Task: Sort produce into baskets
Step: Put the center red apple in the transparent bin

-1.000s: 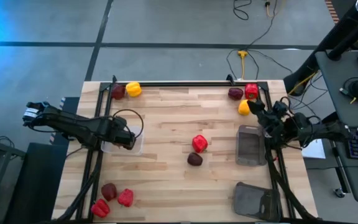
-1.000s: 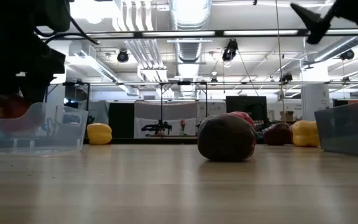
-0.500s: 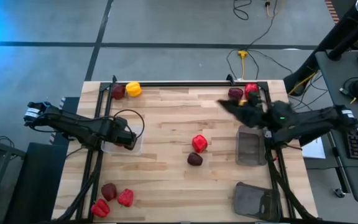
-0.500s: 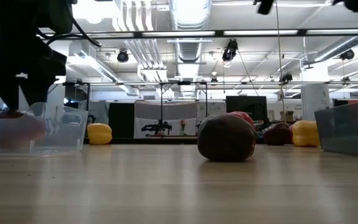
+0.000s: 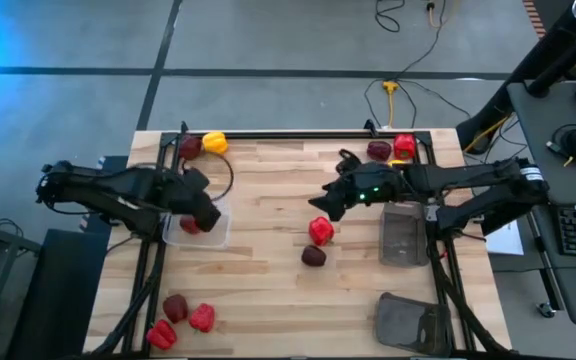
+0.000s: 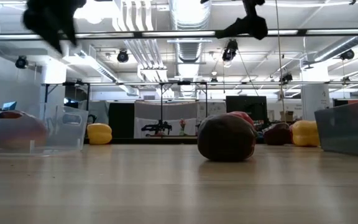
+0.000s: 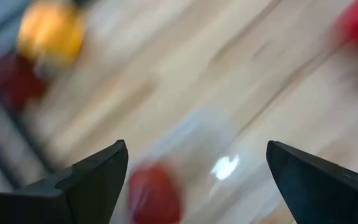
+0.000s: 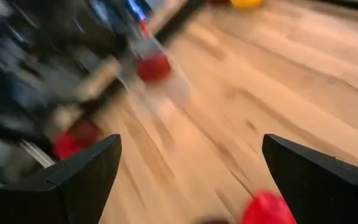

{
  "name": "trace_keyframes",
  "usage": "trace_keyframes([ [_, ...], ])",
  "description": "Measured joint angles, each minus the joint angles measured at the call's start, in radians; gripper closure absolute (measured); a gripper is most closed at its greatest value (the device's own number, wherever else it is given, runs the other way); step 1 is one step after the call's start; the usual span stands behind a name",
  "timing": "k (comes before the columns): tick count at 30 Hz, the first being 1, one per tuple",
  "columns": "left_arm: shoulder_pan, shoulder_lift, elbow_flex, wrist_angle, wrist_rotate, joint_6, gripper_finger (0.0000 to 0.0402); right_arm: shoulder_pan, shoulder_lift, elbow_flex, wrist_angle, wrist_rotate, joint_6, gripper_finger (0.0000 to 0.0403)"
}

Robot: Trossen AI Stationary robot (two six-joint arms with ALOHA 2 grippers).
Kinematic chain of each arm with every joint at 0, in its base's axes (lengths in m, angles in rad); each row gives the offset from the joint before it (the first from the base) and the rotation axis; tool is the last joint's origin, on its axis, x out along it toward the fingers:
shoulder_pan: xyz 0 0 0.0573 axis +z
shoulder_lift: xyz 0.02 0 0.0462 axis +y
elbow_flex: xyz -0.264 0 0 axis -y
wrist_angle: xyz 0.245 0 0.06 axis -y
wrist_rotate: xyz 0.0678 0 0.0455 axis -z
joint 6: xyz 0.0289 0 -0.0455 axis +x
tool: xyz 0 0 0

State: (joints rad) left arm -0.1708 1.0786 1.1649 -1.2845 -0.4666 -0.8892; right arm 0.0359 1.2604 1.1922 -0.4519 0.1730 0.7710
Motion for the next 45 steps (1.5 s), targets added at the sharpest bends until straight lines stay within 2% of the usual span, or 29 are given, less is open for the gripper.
trace_keyframes([
  [3, 0.001, -0.039, 0.019, 0.204, 0.007, 0.172, 0.0039, 0.036, 0.113, 0.133, -0.209, 0.0, -0.029, 0.0021],
  [6, 0.001, -0.074, -0.014, 0.393, 0.047, 0.309, 0.0039, 0.084, 0.216, 0.245, -0.459, -0.003, -0.024, 0.0021],
  [10, 0.001, -0.1, -0.106, 0.56, 0.076, 0.413, 0.0039, 0.154, 0.34, 0.308, -0.66, -0.12, 0.023, 0.0021],
  [14, 0.001, -0.104, -0.192, 0.647, 0.149, 0.44, 0.0039, 0.211, 0.45, 0.316, -0.641, -0.207, 0.07, 0.0021],
  [18, 0.001, -0.098, -0.257, 0.698, 0.243, 0.439, 0.0039, 0.232, 0.562, 0.362, -0.577, -0.228, 0.039, 0.0021],
  [20, 0.001, -0.112, -0.268, 0.683, 0.273, 0.444, 0.0039, 0.232, 0.625, 0.401, -0.591, -0.248, 0.024, 0.0021],
  [25, 0.001, -0.196, -0.271, 0.591, 0.267, 0.488, 0.0039, 0.223, 0.733, 0.554, -0.705, -0.286, 0.002, 0.0021],
  [29, 0.001, -0.244, -0.29, 0.571, 0.266, 0.513, 0.0039, 0.221, 0.797, 0.679, -0.832, -0.268, -0.032, 0.0021],
  [34, -0.001, -0.287, -0.353, 0.609, 0.267, 0.504, 0.0039, 0.221, 0.83, 0.779, -0.875, -0.149, -0.118, 0.0021],
  [38, -0.008, -0.331, -0.401, 0.624, 0.275, 0.467, 0.0039, 0.219, 0.833, 0.783, -0.869, -0.093, -0.177, 0.0021],
  [45, -0.012, -0.419, -0.469, 0.65, 0.274, 0.442, 0.0039, 0.203, 0.831, 0.744, -0.828, -0.102, -0.272, 0.0021],
])
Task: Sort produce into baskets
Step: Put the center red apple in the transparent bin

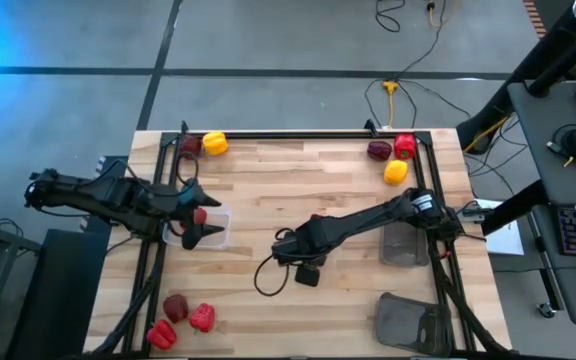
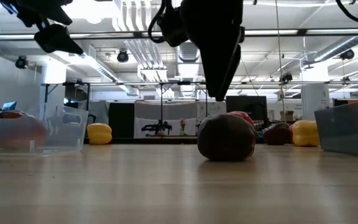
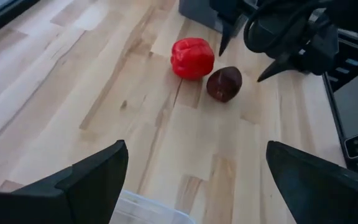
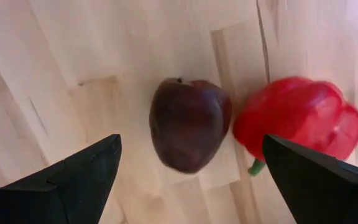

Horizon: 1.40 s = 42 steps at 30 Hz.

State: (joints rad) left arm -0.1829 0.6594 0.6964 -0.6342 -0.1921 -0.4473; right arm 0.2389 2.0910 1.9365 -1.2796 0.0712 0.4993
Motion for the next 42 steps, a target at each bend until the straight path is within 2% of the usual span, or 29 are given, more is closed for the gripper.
trace_keyframes([
  [6, 0.0, -0.036, -0.04, 0.014, 0.0, -0.025, 0.0039, -0.003, 0.002, -0.082, 0.076, -0.002, -0.04, 0.0021],
  [13, -0.006, -0.039, -0.066, 0.018, 0.0, -0.025, 0.0039, -0.008, 0.005, -0.197, 0.248, -0.069, -0.039, 0.0021],
  [17, -0.006, -0.04, -0.067, 0.024, -0.003, -0.008, 0.0039, -0.006, 0.005, -0.248, 0.281, -0.072, -0.031, 0.0022],
  [20, -0.006, -0.039, -0.059, 0.023, -0.008, 0.019, 0.0039, -0.01, 0.005, -0.261, 0.284, -0.071, -0.011, 0.0033],
  [23, -0.006, -0.042, -0.055, 0.025, -0.033, 0.028, 0.0039, -0.013, 0.005, -0.268, 0.294, -0.071, 0.015, 0.0062],
  [28, -0.006, -0.061, -0.057, 0.038, -0.037, 0.027, 0.0039, -0.023, 0.005, -0.248, 0.299, -0.071, 0.022, 0.0138],
  [30, -0.006, -0.075, -0.058, 0.036, -0.036, 0.028, 0.0039, -0.028, 0.005, -0.218, 0.299, -0.071, 0.02, 0.0156],
  [37, -0.006, -0.154, -0.058, 0.039, -0.04, 0.028, 0.0039, -0.068, 0.005, -0.083, 0.31, -0.07, -0.029, 0.0156],
  [42, -0.006, -0.218, -0.058, 0.048, -0.052, 0.024, 0.0039, -0.129, 0.005, -0.025, 0.423, -0.068, -0.053, 0.0156],
])
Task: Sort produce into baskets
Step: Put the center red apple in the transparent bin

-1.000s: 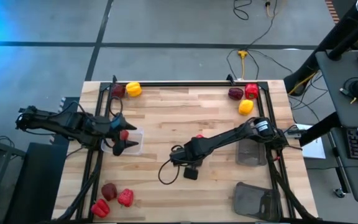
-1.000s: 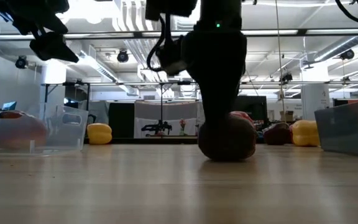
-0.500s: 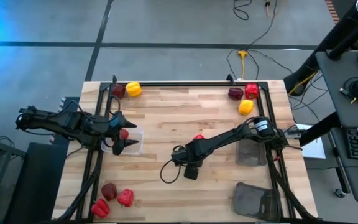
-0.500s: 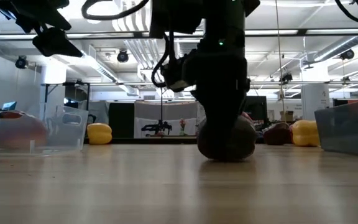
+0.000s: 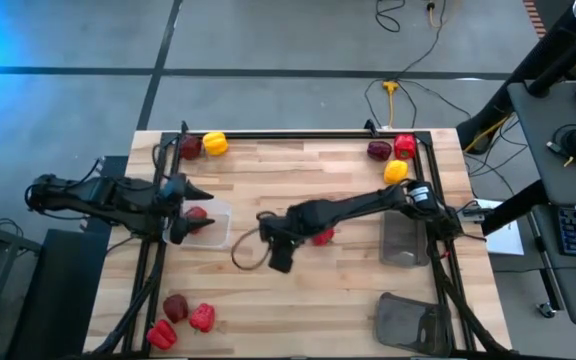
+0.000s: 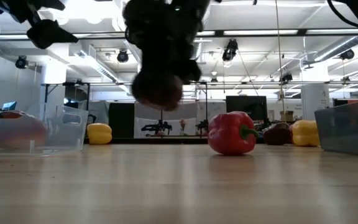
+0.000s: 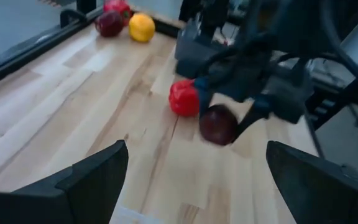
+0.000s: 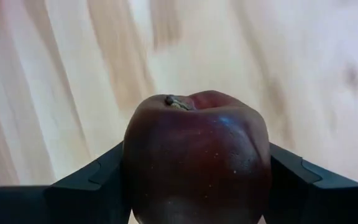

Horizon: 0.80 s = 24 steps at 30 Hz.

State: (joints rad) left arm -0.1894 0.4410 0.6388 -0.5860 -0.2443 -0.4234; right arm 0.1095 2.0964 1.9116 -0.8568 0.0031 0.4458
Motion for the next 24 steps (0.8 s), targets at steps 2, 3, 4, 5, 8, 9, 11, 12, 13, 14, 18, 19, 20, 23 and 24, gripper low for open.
trace_keyframes([
  [2, 0.0, -0.031, 0.0, 0.0, 0.0, -0.023, 0.0039, -0.027, 0.0, 0.003, 0.072, 0.0, -0.024, 0.0156],
  [3, 0.0, -0.044, 0.0, -0.007, 0.0, -0.038, 0.0039, -0.04, 0.0, 0.004, 0.102, 0.0, -0.044, 0.0156],
  [4, 0.0, -0.055, 0.0, -0.019, 0.0, -0.044, 0.0039, -0.052, 0.0, 0.003, 0.132, 0.0, -0.065, 0.0155],
  [5, 0.0, -0.062, -0.001, -0.031, -0.001, -0.048, 0.0039, -0.064, 0.0, -0.003, 0.162, 0.0, -0.084, 0.0153],
  [8, 0.0, -0.073, -0.009, -0.061, 0.0, -0.069, 0.0039, -0.101, 0.02, -0.01, 0.167, 0.0, -0.114, 0.015],
  [9, 0.0, -0.074, -0.012, -0.065, 0.0, -0.085, 0.0039, -0.111, 0.035, -0.011, 0.155, 0.0, -0.115, 0.0149],
  [11, 0.0, -0.075, -0.015, -0.066, 0.0, -0.12, 0.0039, -0.127, 0.068, -0.013, 0.15, -0.006, -0.117, 0.0148],
  [12, 0.0, -0.074, -0.019, -0.064, -0.001, -0.13, 0.0039, -0.132, 0.084, -0.013, 0.16, -0.014, -0.126, 0.0146],
  [13, 0.0, -0.072, -0.021, -0.064, -0.003, -0.141, 0.0039, -0.135, 0.099, -0.014, 0.177, -0.028, -0.146, 0.0143],
  [14, 0.0, -0.069, -0.022, -0.062, -0.009, -0.151, 0.0039, -0.136, 0.109, -0.014, 0.198, -0.051, -0.162, 0.0139],
  [18, 0.0, -0.063, -0.026, -0.06, -0.011, -0.17, 0.0039, -0.132, 0.151, -0.002, 0.223, -0.093, -0.191, 0.011],
  [19, 0.0, -0.062, -0.026, -0.061, -0.011, -0.171, 0.0039, -0.131, 0.162, -0.001, 0.217, -0.094, -0.184, 0.01],
  [20, 0.0, -0.062, -0.026, -0.062, -0.017, -0.178, 0.0039, -0.13, 0.167, 0.0, 0.207, -0.093, -0.173, 0.009],
  [23, 0.0, -0.06, -0.026, -0.072, -0.069, -0.198, 0.0039, -0.132, 0.169, 0.019, 0.194, -0.09, -0.122, 0.0061],
  [24, 0.001, -0.058, -0.026, -0.07, -0.088, -0.2, 0.0039, -0.132, 0.164, 0.033, 0.192, -0.09, -0.113, 0.0052],
])
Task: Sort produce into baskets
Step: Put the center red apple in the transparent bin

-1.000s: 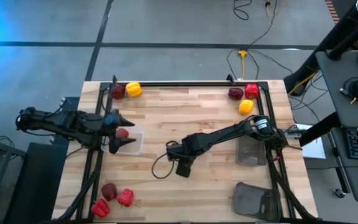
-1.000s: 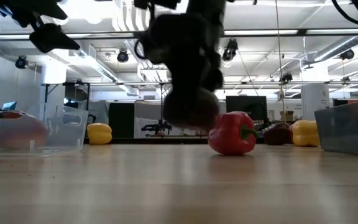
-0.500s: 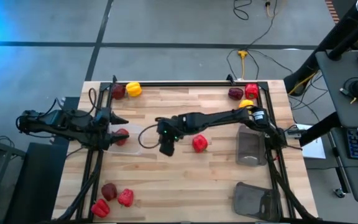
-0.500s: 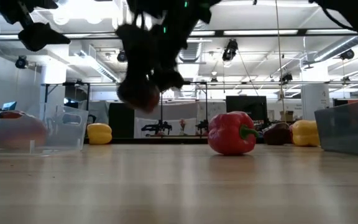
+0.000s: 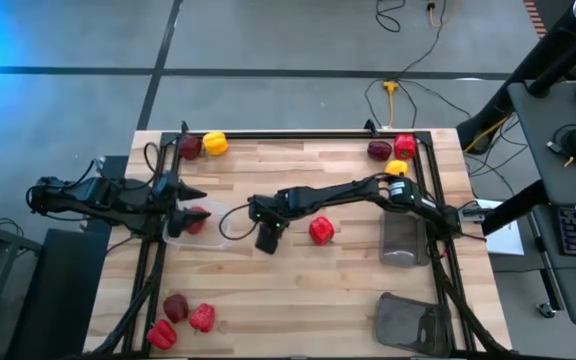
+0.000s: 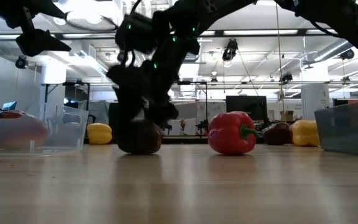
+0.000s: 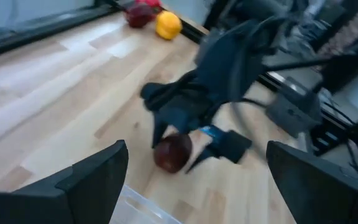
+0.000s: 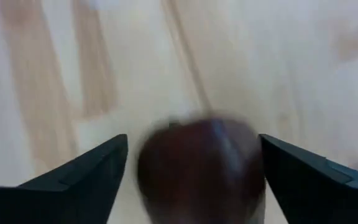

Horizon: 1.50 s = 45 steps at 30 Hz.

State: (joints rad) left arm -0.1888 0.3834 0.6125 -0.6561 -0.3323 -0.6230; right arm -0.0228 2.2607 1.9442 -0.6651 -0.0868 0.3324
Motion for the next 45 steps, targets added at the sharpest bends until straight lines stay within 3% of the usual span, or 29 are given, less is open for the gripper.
trace_keyframes([
  [7, 0.018, 0.076, 0.012, 0.021, -0.064, -0.02, 0.0039, 0.004, -0.009, 0.139, -0.216, 0.0, -0.003, 0.0029],
  [15, 0.083, 0.291, 0.03, 0.066, 0.077, 0.095, 0.0018, 0.026, -0.016, 0.408, -0.599, 0.026, 0.01, 0.0028],
  [28, 0.087, 0.718, 0.012, 0.394, 0.062, 0.546, 0.0007, 0.138, -0.273, 0.375, -0.707, 0.269, 0.234, 0.0028],
  [34, 0.088, 0.863, 0.012, 0.563, 0.082, 0.59, 0.0007, 0.221, -0.343, 0.373, -0.809, 0.453, 0.362, 0.0028],
  [45, 0.102, 1.09, 0.051, 0.742, 0.122, 0.578, 0.0007, 0.263, -0.372, 0.325, -0.9, 0.514, 0.416, 0.0028],
])
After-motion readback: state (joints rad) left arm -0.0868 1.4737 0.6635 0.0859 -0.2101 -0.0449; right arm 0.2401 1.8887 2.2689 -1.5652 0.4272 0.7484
